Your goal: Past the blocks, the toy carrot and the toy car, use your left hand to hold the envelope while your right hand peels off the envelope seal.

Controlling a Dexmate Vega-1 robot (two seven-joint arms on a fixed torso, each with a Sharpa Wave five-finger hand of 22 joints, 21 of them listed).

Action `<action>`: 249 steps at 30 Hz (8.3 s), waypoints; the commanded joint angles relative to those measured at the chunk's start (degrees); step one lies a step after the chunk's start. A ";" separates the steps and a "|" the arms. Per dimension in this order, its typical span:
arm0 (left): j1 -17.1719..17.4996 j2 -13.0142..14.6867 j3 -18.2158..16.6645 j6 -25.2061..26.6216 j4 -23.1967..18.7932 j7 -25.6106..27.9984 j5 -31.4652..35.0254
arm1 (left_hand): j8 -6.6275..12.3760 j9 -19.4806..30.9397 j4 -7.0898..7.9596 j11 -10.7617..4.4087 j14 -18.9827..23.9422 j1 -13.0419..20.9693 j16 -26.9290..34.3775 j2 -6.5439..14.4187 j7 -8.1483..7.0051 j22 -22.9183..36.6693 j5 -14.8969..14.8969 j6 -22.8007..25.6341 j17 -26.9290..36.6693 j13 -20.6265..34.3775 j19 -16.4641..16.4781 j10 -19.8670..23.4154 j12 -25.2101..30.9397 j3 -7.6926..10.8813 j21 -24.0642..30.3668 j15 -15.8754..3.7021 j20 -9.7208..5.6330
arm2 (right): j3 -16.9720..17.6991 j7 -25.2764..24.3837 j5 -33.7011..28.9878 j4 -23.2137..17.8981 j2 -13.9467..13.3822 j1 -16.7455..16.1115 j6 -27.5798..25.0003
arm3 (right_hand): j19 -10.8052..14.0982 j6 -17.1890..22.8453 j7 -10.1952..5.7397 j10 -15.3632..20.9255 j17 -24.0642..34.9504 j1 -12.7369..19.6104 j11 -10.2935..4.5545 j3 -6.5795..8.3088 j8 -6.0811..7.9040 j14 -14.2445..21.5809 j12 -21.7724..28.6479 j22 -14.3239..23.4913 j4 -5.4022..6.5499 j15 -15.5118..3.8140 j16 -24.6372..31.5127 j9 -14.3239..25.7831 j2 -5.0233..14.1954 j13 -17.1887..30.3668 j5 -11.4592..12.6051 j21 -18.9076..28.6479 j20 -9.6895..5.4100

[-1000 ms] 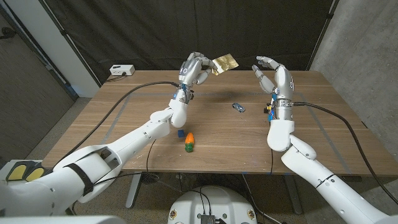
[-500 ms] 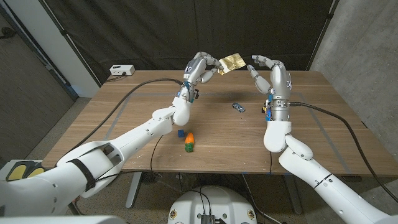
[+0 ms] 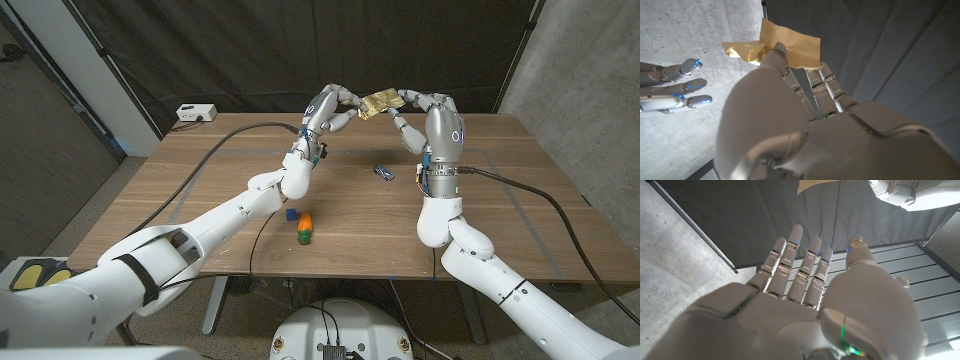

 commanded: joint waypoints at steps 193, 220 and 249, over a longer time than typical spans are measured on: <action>9.07 3.37 -10.43 -8.33 -13.89 -13.20 -1.27 | -6.52 0.20 0.91 0.17 1.71 3.36 -3.49 2.05 0.14 -0.28 -3.05 4.66 7.31 5.53 -1.63 4.95 -6.85 -7.06 5.51 -9.19 -1.66 | 2.74 -6.48 -13.16 9.35 15.59 -0.25 -2.60 | -5.88 27.84 3.16 29.01 33.56 8.14 -0.20 -3.89 4.37 11.16 7.05 0.01 0.17 -8.60 17.17 4.70 2.56 23.19 1.87 29.42 -0.30; 9.56 3.30 -10.81 -9.00 -13.28 -12.07 -1.27 | -7.05 0.24 0.96 0.13 1.79 3.52 -3.88 2.23 0.26 -0.36 -3.16 4.76 7.75 5.67 -1.86 5.05 -7.27 -7.62 5.88 -9.19 -1.67 | 26.26 -6.48 -36.36 17.25 42.48 -2.74 19.34 | -6.14 28.37 5.97 30.32 37.73 9.53 0.57 0.00 5.06 12.09 8.98 0.00 -0.24 -8.66 18.07 5.98 3.06 27.35 1.36 33.04 -2.58; 15.71 5.81 -13.62 3.84 -20.47 0.25 9.07 | -7.36 0.79 0.63 0.13 2.95 4.07 -3.70 2.39 2.21 -0.36 -4.06 4.42 8.39 6.68 -1.18 5.57 -6.83 -7.87 6.81 -9.21 -2.09 | 33.53 -6.48 -39.57 17.59 50.76 -0.47 22.59 | -6.35 27.92 5.64 30.24 38.05 8.45 0.31 2.17 5.40 12.14 7.99 -0.97 0.19 -8.69 16.93 7.42 2.24 27.03 1.21 34.10 -2.51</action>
